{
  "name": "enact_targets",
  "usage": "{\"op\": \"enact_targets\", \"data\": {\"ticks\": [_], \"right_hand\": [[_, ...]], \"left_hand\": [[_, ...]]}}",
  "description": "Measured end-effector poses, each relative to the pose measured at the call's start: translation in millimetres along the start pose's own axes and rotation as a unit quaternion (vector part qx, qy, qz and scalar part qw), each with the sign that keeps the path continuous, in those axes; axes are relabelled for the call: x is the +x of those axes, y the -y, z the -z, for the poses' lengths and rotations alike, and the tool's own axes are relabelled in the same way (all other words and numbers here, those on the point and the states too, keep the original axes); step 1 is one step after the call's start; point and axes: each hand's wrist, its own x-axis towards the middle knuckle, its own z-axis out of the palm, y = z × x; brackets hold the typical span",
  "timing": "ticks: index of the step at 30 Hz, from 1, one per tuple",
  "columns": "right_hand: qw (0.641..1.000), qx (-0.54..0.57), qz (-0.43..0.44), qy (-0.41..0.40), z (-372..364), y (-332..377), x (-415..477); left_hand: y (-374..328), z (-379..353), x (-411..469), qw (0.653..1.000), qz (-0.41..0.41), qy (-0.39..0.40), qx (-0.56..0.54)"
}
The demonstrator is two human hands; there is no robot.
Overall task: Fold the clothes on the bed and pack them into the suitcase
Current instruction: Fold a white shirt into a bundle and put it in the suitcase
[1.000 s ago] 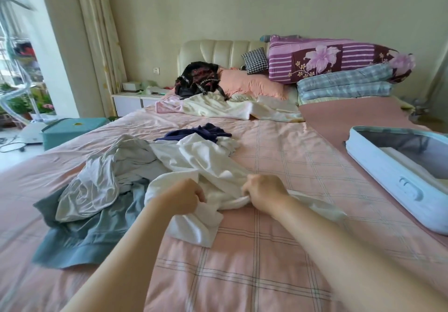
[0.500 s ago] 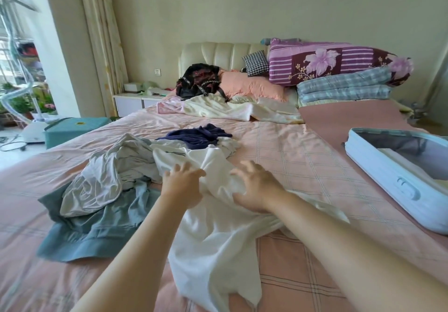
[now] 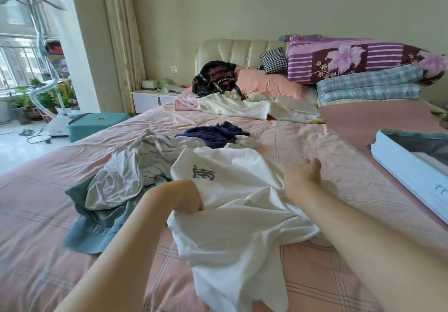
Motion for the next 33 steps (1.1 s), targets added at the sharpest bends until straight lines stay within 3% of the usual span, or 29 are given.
{"op": "enact_targets", "data": {"ticks": [3,5,6,8,10,13,16,19,21,22,24,26,28,33], "right_hand": [[0.986,0.088,0.078,-0.116,12.4,21.1,-2.7],[0.945,0.209,0.164,-0.190,22.9,43.7,-1.8],[0.927,0.248,0.202,-0.197,27.9,56.0,-1.1],[0.909,0.286,0.253,-0.164,35.6,79.5,1.6],[0.920,0.285,0.251,-0.098,37.7,96.0,7.8],[0.952,0.249,0.174,-0.032,28.8,99.6,27.3],[0.961,0.254,0.102,0.040,3.3,79.7,39.9],[0.936,0.309,0.094,0.142,-23.6,47.0,30.2],[0.936,0.309,0.107,0.131,-31.2,29.6,17.5],[0.939,0.304,0.114,0.117,-31.1,22.8,11.8],[0.935,0.316,0.116,0.116,-31.6,10.8,3.3],[0.932,0.321,0.120,0.117,-34.5,1.4,-8.1],[0.941,0.296,0.127,0.100,-40.7,-9.5,-23.0],[0.964,0.204,0.129,0.113,-39.0,-41.9,-76.1]], "left_hand": [[11.3,4.8,8.8,0.983,0.009,-0.175,-0.053],[17.8,3.7,17.8,0.956,0.032,-0.273,-0.102],[21.1,1.8,23.2,0.953,0.043,-0.279,-0.114],[27.0,-4.4,32.6,0.959,0.066,-0.246,-0.122],[32.9,-10.6,40.5,0.960,0.081,-0.225,-0.143],[41.9,-16.7,49.2,0.954,0.055,-0.240,-0.169],[42.7,-13.3,53.0,0.945,0.047,-0.278,-0.165],[24.0,-4.3,44.2,0.947,0.065,-0.315,-0.012],[-0.9,-1.0,35.9,0.939,0.006,-0.339,0.061],[-15.6,-0.5,31.6,0.947,-0.049,-0.313,0.046],[-47.8,-7.4,21.2,0.976,-0.144,-0.161,-0.022],[-75.7,-28.2,10.3,0.984,-0.172,-0.031,0.043],[-89.6,-51.5,6.9,0.974,-0.180,-0.017,0.139],[-110.8,-54.2,3.8,0.972,-0.221,-0.075,0.021]]}}
